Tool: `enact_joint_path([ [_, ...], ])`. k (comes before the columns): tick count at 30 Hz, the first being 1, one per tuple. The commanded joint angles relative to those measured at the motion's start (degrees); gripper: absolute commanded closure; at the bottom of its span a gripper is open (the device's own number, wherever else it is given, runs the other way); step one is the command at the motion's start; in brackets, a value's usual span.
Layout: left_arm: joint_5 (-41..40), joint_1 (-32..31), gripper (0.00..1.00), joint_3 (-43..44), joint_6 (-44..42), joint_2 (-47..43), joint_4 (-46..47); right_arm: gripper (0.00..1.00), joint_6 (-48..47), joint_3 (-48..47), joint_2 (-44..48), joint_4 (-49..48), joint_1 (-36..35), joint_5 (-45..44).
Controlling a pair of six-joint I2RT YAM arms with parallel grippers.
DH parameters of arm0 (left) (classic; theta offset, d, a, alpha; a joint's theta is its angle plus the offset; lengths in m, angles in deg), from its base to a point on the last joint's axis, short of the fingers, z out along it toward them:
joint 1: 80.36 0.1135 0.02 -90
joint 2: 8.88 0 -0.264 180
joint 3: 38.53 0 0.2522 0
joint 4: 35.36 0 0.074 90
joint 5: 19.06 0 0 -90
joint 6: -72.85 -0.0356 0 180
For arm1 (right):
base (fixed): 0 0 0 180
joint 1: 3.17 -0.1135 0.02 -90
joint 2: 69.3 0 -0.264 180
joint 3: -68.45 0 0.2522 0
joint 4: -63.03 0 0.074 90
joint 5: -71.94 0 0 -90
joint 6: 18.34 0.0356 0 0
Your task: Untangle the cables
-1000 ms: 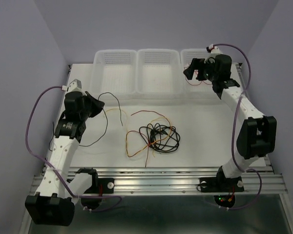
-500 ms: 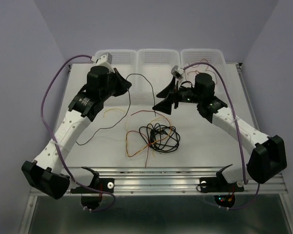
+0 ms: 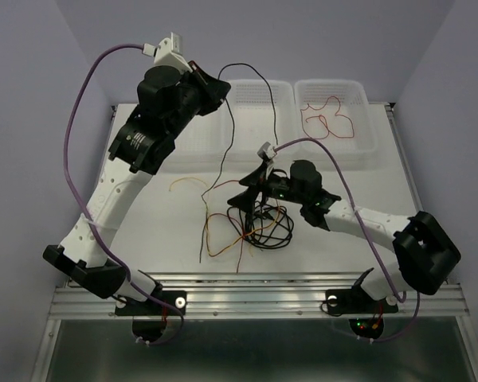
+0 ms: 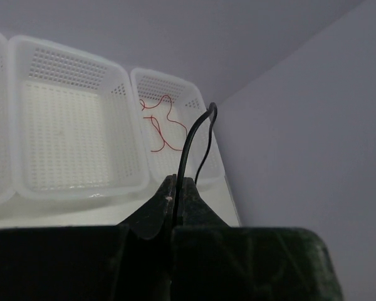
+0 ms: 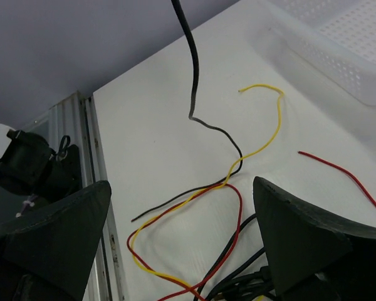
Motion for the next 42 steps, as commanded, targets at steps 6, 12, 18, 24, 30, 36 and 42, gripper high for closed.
enact_joint_path([
  [6,-2.4,-2.3,1.0,4.2,3.3,-1.6,3.0,0.0,0.3,-2.5,-14.6,-20.3,-4.6,-16.3],
  [12,-5.1,-3.0,1.0,2.2,4.4,-3.4,3.7,0.0,-0.1,-6.8,-21.6,-24.0,-8.0,-11.9],
  [18,-7.5,-3.1,1.0,2.0,5.6,-4.1,2.9,0.0,-3.2,-9.0,-26.2,-24.4,-10.2,-12.4],
  [24,-7.3,-3.1,1.0,2.0,6.5,-3.9,2.2,0.0,-3.4,-14.5,-31.7,-25.6,-11.4,-13.9],
  [30,-7.7,-3.1,1.0,0.9,7.0,-5.2,1.8,0.23,-3.3,-14.8,-32.9,-30.6,-12.0,-21.3],
  [36,-8.2,-3.1,1.0,-1.6,7.8,-8.1,2.5,0.49,-2.0,-12.7,-30.8,-36.8,-12.0,-24.3],
  [42,-7.7,-3.1,1.0,-0.9,8.4,-8.4,1.3,0.43,-2.3,-14.8,-31.2,-37.9,-12.0,-22.4],
])
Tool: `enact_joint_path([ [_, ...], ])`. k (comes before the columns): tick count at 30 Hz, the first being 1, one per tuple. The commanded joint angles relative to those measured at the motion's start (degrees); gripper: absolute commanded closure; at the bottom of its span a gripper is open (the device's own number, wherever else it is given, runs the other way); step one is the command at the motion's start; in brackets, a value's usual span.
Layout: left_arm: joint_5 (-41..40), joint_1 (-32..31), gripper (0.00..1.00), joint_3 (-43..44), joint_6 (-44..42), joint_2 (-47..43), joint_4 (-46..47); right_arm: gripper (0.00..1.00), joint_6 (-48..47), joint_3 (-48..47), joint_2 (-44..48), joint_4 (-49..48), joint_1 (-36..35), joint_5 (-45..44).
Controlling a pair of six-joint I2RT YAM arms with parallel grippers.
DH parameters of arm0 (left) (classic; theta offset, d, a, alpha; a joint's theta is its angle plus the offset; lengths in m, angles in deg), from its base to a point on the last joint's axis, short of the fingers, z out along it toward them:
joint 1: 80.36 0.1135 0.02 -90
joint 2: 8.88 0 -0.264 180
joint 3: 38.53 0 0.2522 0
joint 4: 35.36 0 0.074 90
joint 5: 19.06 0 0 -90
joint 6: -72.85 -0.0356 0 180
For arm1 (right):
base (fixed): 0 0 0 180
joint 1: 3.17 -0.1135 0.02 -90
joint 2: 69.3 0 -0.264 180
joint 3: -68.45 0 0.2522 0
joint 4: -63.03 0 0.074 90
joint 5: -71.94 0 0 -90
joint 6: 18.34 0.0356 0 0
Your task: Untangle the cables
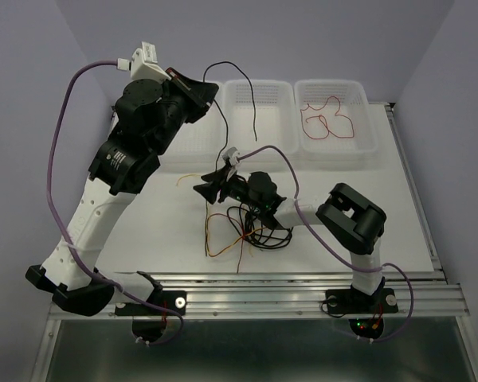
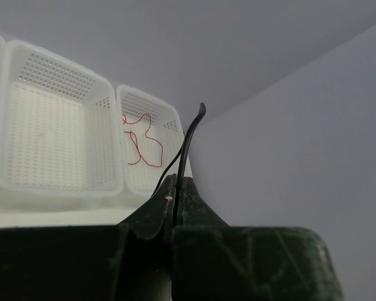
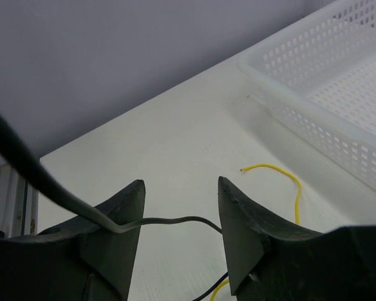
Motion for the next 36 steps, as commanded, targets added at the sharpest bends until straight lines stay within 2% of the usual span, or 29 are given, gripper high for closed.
enact_joint_path([
  [1,-0.3,-0.2,1.0,0.7,0.6,-1.9,1.5,0.47,0.3,-1.6,2.1,-7.1,-0.6,-1.5],
  [2,-0.3,-0.2,1.0,0.3,0.7,-2.0,1.6,0.52,0.4,-1.8,2.0,-7.6,-0.6,-1.8],
  [3,-0.2,-0.2,1.0,0.1,0.7,-2.2,1.6,0.63,0.9,-2.4,1.9,-7.3,-0.6,-2.1],
  [6,-0.7,-0.3,1.0,0.1,0.7,-2.5,1.5,0.82,1.1,-2.4,2.7,-5.5,-0.6,-3.1],
  [7,-0.8,-0.2,1.0,0.0,0.7,-2.6,1.3,0.99,1.3,-1.9,4.0,-5.3,-0.6,-4.0],
  [9,-2.1,-0.2,1.0,0.0,0.3,-3.1,1.1,0.99,0.6,-0.8,5.8,-4.5,-0.6,-6.5],
  [14,-7.7,-0.2,1.0,0.8,-1.4,-3.4,-1.1,0.99,-8.2,-6.2,14.3,12.3,-0.6,-10.2],
  [15,-10.7,-0.2,1.0,1.0,-1.6,-3.2,-1.7,0.99,-9.7,-7.5,15.5,16.7,-0.6,-14.0],
  [17,-13.1,-0.2,1.0,1.2,-2.2,-2.7,-2.3,0.99,-13.3,-12.0,17.9,20.9,-0.6,-16.1],
  [21,-15.3,0.0,1.0,1.6,-3.6,-0.4,-1.4,0.99,-16.8,-19.2,18.6,29.3,3.3,-18.9],
  [25,-16.3,0.5,1.0,4.0,-4.5,3.7,-0.4,0.99,-17.4,-26.6,15.4,32.3,9.7,-18.1],
  [29,-14.2,2.1,1.0,11.5,-7.0,12.4,-0.2,0.99,-14.9,-36.6,10.2,33.5,19.0,-10.4],
  [31,-11.8,2.8,1.0,14.7,-7.7,16.3,-0.3,0.99,-15.4,-40.3,7.3,34.5,20.9,-7.3],
  [36,1.1,7.1,1.0,25.5,-7.1,31.1,-0.2,0.99,-16.2,-45.8,-1.8,35.2,23.6,-2.4],
])
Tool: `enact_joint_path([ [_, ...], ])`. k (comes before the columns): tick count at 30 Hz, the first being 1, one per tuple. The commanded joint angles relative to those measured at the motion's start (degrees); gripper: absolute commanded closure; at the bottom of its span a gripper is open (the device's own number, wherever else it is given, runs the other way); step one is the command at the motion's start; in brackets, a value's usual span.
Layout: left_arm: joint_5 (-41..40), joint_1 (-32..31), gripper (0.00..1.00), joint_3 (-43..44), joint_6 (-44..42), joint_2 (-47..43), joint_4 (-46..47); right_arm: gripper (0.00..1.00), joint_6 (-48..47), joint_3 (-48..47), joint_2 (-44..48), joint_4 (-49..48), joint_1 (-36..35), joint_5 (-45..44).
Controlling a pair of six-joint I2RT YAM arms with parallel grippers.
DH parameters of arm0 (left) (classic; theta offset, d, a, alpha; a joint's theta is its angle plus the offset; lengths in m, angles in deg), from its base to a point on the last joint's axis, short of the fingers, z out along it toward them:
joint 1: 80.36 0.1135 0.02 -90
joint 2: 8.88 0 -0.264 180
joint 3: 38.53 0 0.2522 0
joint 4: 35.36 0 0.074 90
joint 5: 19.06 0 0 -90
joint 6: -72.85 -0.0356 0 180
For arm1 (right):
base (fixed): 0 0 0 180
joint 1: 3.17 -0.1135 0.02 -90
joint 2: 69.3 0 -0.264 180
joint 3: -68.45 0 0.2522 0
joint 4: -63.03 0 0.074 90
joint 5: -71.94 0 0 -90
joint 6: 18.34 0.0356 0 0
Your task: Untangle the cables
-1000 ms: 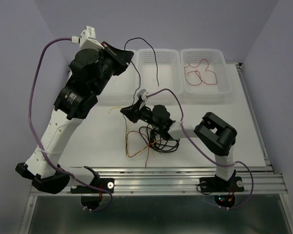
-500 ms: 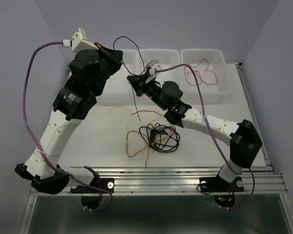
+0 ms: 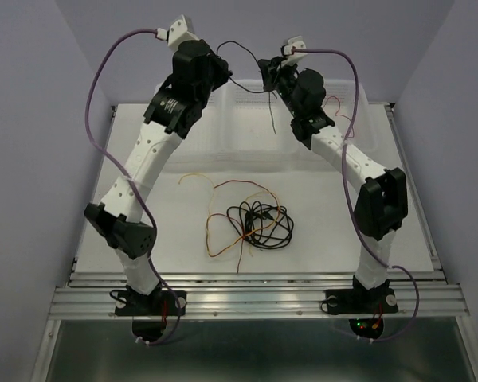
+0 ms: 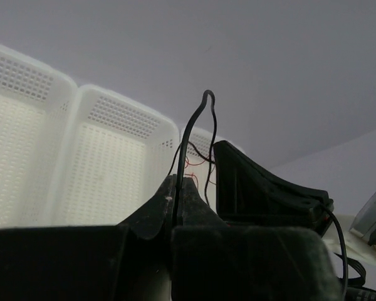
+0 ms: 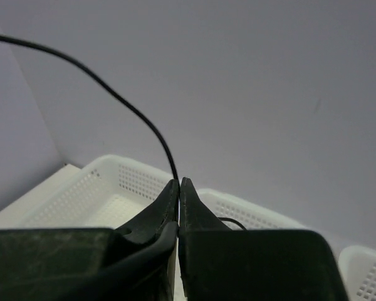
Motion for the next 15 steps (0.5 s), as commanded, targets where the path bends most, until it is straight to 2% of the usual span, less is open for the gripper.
enact_joint_path([
  [1,10.9,3.3,1.0,7.2,-0.6,9.4,1.8,0.99,-2.2,-3.4,-5.4,1.9,0.1,5.1],
  [3,15.3,4.9,1.0,9.8,-0.2,15.0,2.5,0.99,-1.5,-4.9,-9.7,2.2,0.8,5.0],
  [8,17.9,5.7,1.0,12.7,0.3,24.0,5.2,0.95,4.2,-9.2,-17.6,4.0,4.3,6.4],
  [9,18.0,5.8,1.0,13.3,0.4,27.4,5.4,0.91,5.3,-10.3,-19.4,5.4,5.0,6.4],
  [12,17.8,5.8,1.0,13.7,0.8,30.1,5.7,0.79,6.3,-10.2,-20.9,9.8,5.1,6.9],
  [15,17.5,5.8,1.0,13.9,1.2,32.5,6.0,0.59,8.0,-8.7,-19.9,15.1,5.1,4.3],
])
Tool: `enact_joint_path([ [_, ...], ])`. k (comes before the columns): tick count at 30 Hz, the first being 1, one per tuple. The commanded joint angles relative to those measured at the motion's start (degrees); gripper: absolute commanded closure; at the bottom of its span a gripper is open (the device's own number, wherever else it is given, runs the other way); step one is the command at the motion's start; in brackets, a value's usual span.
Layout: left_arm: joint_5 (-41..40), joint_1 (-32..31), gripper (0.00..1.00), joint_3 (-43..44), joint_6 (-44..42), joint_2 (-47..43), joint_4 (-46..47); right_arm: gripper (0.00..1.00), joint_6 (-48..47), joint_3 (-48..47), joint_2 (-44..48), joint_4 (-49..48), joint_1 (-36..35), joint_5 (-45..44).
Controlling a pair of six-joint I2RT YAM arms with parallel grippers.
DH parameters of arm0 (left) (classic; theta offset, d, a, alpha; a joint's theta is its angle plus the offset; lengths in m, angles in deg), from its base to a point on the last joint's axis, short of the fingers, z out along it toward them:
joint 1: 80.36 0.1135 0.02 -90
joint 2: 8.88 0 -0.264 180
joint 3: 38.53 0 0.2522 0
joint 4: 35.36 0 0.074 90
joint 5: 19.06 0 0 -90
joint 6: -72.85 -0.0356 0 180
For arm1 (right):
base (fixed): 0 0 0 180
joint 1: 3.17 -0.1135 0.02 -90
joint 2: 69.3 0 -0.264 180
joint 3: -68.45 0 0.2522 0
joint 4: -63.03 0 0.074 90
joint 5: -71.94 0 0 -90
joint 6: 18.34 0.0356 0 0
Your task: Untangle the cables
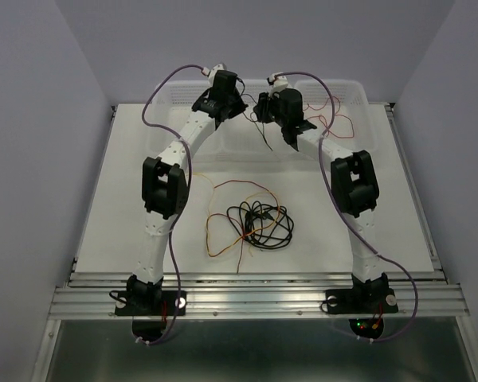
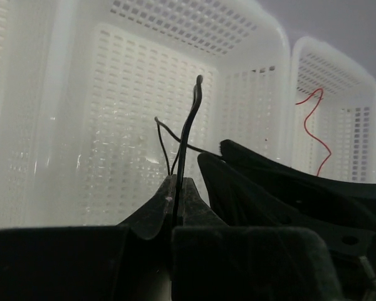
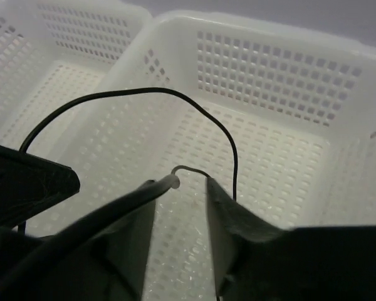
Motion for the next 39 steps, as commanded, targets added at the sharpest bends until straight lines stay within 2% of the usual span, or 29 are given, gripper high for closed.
enact_joint_path([
  [1,1.5,-0.3,1.0,4.4,0.5,-1.2,3.6,0.47,3.3,-0.1,3.0,7.7,0.4,-2.6],
  [3,1.0,-0.3,1.0,4.4,1.3,-0.2,3.3,0.37,4.3,0.8,4.7,14.1,0.4,-3.0],
  [6,-1.7,-0.3,1.0,4.1,2.7,0.7,2.2,0.34,5.8,-1.9,5.1,23.8,0.4,-2.5],
  [7,-2.3,-0.3,1.0,4.1,3.2,1.1,2.1,0.29,6.1,-2.7,5.1,28.5,0.4,-2.2],
  [9,-3.4,-0.4,1.0,4.5,5.5,2.0,0.9,0.25,6.9,-3.9,5.9,33.8,0.4,-2.8],
  [12,-4.2,-0.3,1.0,4.6,9.3,2.8,-0.4,0.24,5.7,-5.5,6.2,38.9,0.4,-4.7],
  [16,0.8,0.3,1.0,4.6,14.2,2.1,0.0,0.24,2.6,-11.7,3.6,49.0,0.4,-13.4],
  [19,2.8,0.2,1.0,4.6,16.6,0.3,2.9,0.23,-1.3,-14.8,2.2,51.2,0.4,-14.8],
  [25,0.2,0.5,1.0,4.1,26.0,-2.3,4.1,0.22,-6.2,-13.4,2.4,50.7,0.4,-10.1],
  [29,5.8,2.9,1.0,4.8,33.7,-0.2,9.2,0.21,-9.1,-12.7,3.7,50.8,0.4,-9.5],
  [31,7.8,4.0,1.0,8.5,34.9,1.9,10.1,0.21,-10.0,-12.4,4.3,51.4,0.4,-10.7],
  [33,4.9,4.0,1.0,11.5,35.8,2.5,8.8,0.2,-11.2,-12.8,4.6,52.3,0.4,-11.4],
  [39,-2.0,4.0,1.0,8.8,36.3,-0.1,9.4,0.18,-13.8,-8.5,9.9,55.1,0.4,-9.5],
])
